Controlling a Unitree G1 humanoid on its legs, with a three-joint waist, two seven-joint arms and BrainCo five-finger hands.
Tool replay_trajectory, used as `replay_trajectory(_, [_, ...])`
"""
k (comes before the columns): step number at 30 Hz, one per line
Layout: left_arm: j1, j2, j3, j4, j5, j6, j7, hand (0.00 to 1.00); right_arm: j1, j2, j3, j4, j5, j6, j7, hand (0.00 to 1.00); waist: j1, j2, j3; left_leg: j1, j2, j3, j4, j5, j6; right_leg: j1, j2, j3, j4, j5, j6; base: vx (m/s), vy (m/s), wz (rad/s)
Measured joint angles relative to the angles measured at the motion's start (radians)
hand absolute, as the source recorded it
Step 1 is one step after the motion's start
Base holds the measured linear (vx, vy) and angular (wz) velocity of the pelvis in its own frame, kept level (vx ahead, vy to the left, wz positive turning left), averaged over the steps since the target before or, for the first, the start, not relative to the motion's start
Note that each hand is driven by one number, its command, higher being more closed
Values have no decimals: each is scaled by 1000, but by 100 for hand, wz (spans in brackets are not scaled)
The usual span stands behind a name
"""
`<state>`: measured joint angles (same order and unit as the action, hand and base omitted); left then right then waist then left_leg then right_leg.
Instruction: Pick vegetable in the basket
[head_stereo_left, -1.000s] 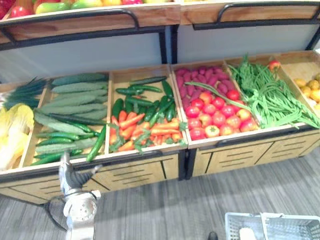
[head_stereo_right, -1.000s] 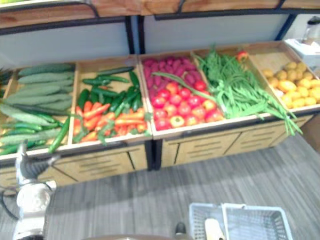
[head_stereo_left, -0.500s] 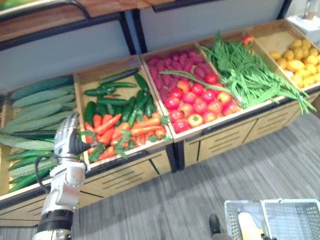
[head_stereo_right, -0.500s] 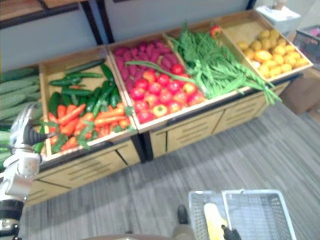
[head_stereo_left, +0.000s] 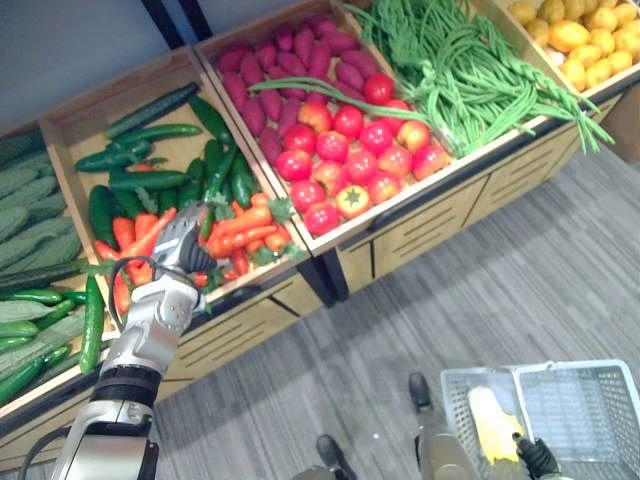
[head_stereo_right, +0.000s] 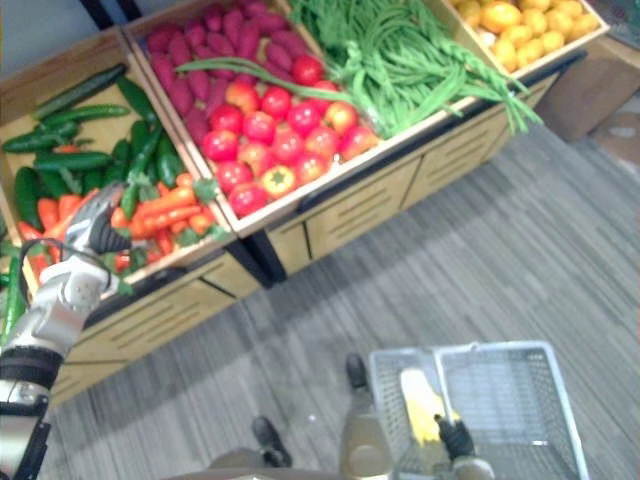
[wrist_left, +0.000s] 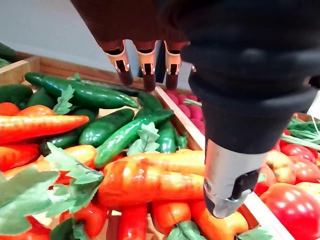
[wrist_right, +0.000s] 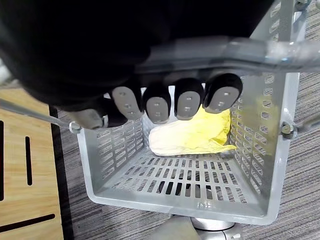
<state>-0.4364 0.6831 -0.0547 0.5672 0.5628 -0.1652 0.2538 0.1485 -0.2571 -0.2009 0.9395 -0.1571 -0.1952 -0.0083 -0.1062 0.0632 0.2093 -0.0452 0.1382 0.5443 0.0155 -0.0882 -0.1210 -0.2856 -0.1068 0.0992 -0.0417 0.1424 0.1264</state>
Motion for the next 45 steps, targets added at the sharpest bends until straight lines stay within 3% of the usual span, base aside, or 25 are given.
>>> replay_trajectory(7, [-87, -1, -22, 7, 1, 16, 1, 0, -6, 1, 24, -82, 1, -1, -7, 100, 15, -13, 53, -82, 33, 19, 78, -25, -5, -64, 12, 18, 11, 12, -12, -23, -64, -5])
replay_trajectory(26, [-196, -1, -14, -1, 1, 53, 3, 0, 2, 30, 30, -138, 5, 1, -9, 100, 56, -39, 74, -216, 91, -37, 181, -44, -7, -124, 25, -35, 25, 23, -16, -41, -66, 7])
replay_trajectory(33, [-198, -1, -14, -8, 3, 65, 3, 0, 1, 31, 32, -150, 5, 1, -10, 100, 66, -44, 77, -231, 91, -41, 183, -44, -7, -136, 25, -39, 25, 23, -16, -18, -34, 1])
replay_trajectory(45, [-277, -1, -10, -17, 3, 85, 4, 0, -3, 40, 31, -197, 8, -1, -11, 100, 79, -81, 105, -306, 103, -39, 205, -43, -6, -204, 28, -35, 23, 53, -7, -31, -41, -1])
